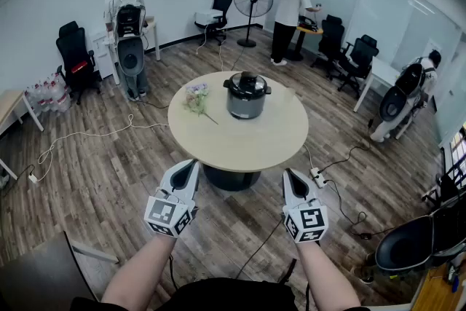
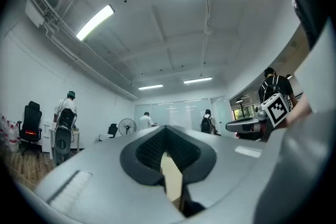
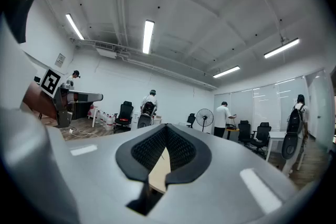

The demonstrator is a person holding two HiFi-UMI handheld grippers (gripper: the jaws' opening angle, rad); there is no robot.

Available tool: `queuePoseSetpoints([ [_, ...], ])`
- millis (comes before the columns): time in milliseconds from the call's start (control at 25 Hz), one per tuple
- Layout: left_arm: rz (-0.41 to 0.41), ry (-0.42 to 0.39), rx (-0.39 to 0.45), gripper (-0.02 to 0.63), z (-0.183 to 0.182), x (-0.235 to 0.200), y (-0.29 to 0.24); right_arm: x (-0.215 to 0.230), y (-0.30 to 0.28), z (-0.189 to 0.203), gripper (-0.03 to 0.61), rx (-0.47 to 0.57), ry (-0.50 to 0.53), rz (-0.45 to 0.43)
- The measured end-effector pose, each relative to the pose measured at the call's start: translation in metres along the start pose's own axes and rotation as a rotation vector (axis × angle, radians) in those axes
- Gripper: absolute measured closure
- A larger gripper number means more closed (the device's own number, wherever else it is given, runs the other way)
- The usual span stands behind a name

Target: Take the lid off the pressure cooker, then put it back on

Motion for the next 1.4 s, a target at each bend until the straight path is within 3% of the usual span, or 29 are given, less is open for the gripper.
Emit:
queuePoseSetpoints([
  [320, -0.015, 0.002, -0.002, 0.614, 0.000, -0.002, 0.002, -0.005, -0.002, -0.001, 0.572, 0.010, 0.019, -0.017],
  [920, -0.020, 0.008, -0.017, 0.614, 0.012, -0.001, 0.001, -0.003, -0.002, 0.010, 0.569, 0.032, -0.105, -0.110],
  [960, -0.020, 0.008, -0.017, 0.614, 0.012, -0.002, 0.001, -0.003, -0.003, 0.009, 0.390, 0.042, -0.131, -0.126],
  [1000, -0.020, 0.007, -0.015, 0.614, 0.011, -0.002, 0.001, -0.004, -0.005, 0.007, 0.069, 0.045, -0.159, -0.136],
  [1080, -0.022, 0.007, -0.014, 0.614, 0.011, -0.002, 0.002, -0.005, -0.005, 0.005, 0.028, 0.042, -0.186, -0.150],
  [1400, -0.024, 0.005, -0.007, 0.614, 0.015, -0.002, 0.002, -0.002, -0.004, 0.009, 0.029, 0.018, -0.180, -0.150],
])
Point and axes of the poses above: the fingertips, and each gripper's own axes: y backward along the fingers, x to its right, z out of its underside, the point moved 6 cm from there along y, backward along the fingers, and after that the axes turned 11 degrees about z, right-handed, at the moved point
